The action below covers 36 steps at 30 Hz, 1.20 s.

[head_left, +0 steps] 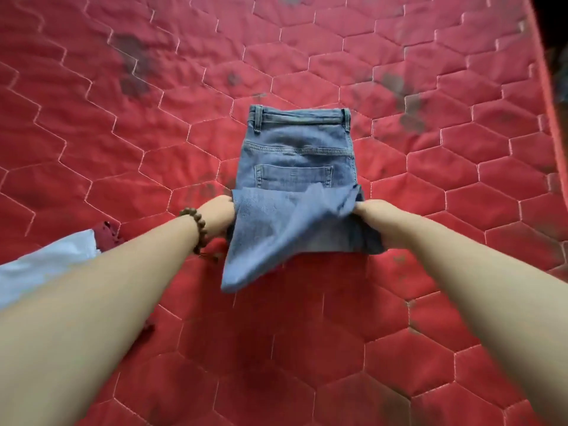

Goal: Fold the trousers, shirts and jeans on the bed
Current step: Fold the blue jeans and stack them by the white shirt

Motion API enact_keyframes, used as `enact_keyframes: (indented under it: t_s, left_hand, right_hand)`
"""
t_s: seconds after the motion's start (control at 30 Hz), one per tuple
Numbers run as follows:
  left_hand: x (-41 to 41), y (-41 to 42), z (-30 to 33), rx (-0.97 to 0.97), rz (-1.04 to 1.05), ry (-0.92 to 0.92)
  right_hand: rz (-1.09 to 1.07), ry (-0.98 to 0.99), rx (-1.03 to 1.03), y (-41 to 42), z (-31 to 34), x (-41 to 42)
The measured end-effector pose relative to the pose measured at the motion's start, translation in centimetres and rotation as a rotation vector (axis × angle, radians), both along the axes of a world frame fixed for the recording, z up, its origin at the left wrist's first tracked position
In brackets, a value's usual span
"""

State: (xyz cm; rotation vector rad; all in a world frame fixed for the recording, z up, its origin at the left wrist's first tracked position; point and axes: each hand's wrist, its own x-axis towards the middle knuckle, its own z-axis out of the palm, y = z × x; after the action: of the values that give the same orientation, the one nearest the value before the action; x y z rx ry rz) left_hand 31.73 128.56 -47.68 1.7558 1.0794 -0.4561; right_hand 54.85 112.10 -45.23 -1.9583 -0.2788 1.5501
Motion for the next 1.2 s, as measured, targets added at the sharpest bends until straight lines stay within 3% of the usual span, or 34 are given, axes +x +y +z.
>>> enact_keyframes:
  t_s: [0.07,0.1,0.13,0.2,0.27,0.4,0.47,0.53,0.6,0.67,0.8,0.87,0.97,1.2]
  left_hand:
    - [0.3,0.2,-0.9,-0.118,0.339,0.062]
    - [0.1,0.0,-1.0,-0.247,0.516,-0.029]
    - [0.0,-0.3,-0.9,-0.324,0.561,-0.118]
    - [-0.7,-1.1,-1.1,-0.458,0.824,-0.154]
    - [-1.9,-2.6,-1.2,-0.445,0.793,-0.059]
    - [-3.8,-4.4,-1.3,-0.351,0.683,-0.006]
    - [-4.0,-3.9,-1.5,-0.148,0.593,-0.108]
    - [-3.6,-3.6,-1.3,-0.081,0.617,-0.34]
    - [-2.6,-4.1,-0.8,-0.191,0.717,-0.552]
    - [-1.5,-4.7,-0.2,-0.245,0.768,-0.622]
    - [-1.7,-4.6,0.6,-0.452,0.845,-0.772]
    - [-2.0,-4.6,0.5,-0.493,0.86,-0.726]
    - [-1.5,-4.9,-0.4,-0.332,0.82,-0.486]
    - [-1.8,-4.7,-0.8,-0.356,0.905,-0.468]
  right_hand:
    - [-0.099,-0.026,-0.064,0.4,-1.2,0.5]
    - [-0.129,-0.011,-0.085,0.6,-1.5,0.6]
    - [-0.133,0.018,-0.11,0.3,-1.9,0.6]
    - [-0.122,0.102,-0.166,-1.3,-2.1,-0.2]
    - [-0.126,0.142,-0.18,-3.2,-2.3,-1.6]
    - [-0.045,-0.027,-0.133,-5.7,-2.5,-3.5]
    - [-0.054,-0.034,0.034,-5.4,-2.0,-3.4]
    - [-0.132,-0.053,0.231,-4.4,-1.7,-3.1]
    - [-0.182,-0.053,0.361,-3.0,-1.6,-3.1]
    - [-0.16,-0.056,0.418,-1.9,-1.3,-3.6]
    - [-0.208,-0.266,0.579,-2.6,-0.5,-4.2]
    - [-0.26,-0.321,0.605,-3.5,-0.6,-4.9]
    - [-0.234,-0.392,0.409,-4.0,-1.9,-5.8]
    - [-0.329,-0.168,0.35,-2.7,-2.4,-3.7]
